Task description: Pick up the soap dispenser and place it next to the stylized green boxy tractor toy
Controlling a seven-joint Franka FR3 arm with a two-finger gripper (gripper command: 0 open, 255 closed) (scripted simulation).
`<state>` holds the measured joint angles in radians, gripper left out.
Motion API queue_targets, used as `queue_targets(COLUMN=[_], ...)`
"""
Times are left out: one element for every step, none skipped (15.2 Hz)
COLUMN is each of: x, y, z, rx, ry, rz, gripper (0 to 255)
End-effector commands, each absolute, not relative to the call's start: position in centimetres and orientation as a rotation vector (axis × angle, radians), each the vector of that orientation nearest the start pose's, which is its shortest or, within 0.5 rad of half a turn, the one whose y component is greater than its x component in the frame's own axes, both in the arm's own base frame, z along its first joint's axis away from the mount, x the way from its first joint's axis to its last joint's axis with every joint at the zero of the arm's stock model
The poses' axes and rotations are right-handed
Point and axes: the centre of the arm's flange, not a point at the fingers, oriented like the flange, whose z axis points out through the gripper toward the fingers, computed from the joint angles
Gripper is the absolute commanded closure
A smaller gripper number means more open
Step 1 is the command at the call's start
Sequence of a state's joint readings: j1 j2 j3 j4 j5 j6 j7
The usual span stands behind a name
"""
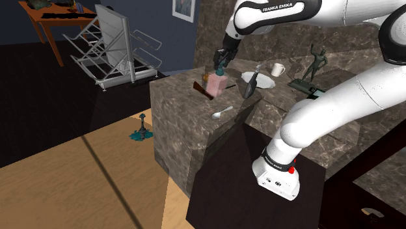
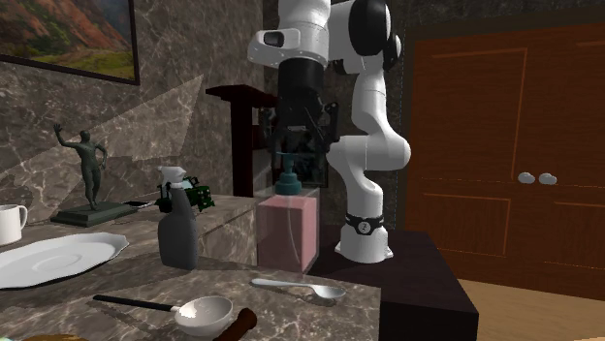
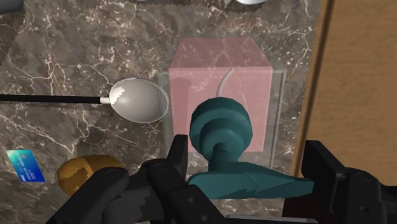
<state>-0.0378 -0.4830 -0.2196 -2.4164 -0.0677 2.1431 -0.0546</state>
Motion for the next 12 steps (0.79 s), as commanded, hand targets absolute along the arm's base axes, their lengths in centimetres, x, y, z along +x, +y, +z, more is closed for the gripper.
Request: queue_targets(x=[40.9,40.9,40.9,40.9,40.9,40.9,40.9,40.9,40.9,40.9,40.9,40.9], y=[-11.6,-11.6,-11.6,-11.6,-11.6,-11.6,-11.6,-11.6,-11.6,-11.6,-11.6,-11.6], z=[51.2,51.7,52.2,52.8,53.3,53.8,54.3,54.9,55.4,55.9,56.4,57.0], rx=[-3.104,-3.104,-3.104,-3.104,-3.104,-3.104,-3.104,-3.104,-3.104,-3.104,-3.104,-3.104], ry=[0.245,0.245,0.245,0.245,0.245,0.245,0.245,0.245,0.245,0.245,0.245,0.245], rz=[-0.319,-0.319,-0.319,-0.319,-0.319,-0.319,-0.319,-0.319,-0.319,-0.319,-0.319,-0.319], gripper=[255,255,255,255,255,255,255,255,255,255,255,255])
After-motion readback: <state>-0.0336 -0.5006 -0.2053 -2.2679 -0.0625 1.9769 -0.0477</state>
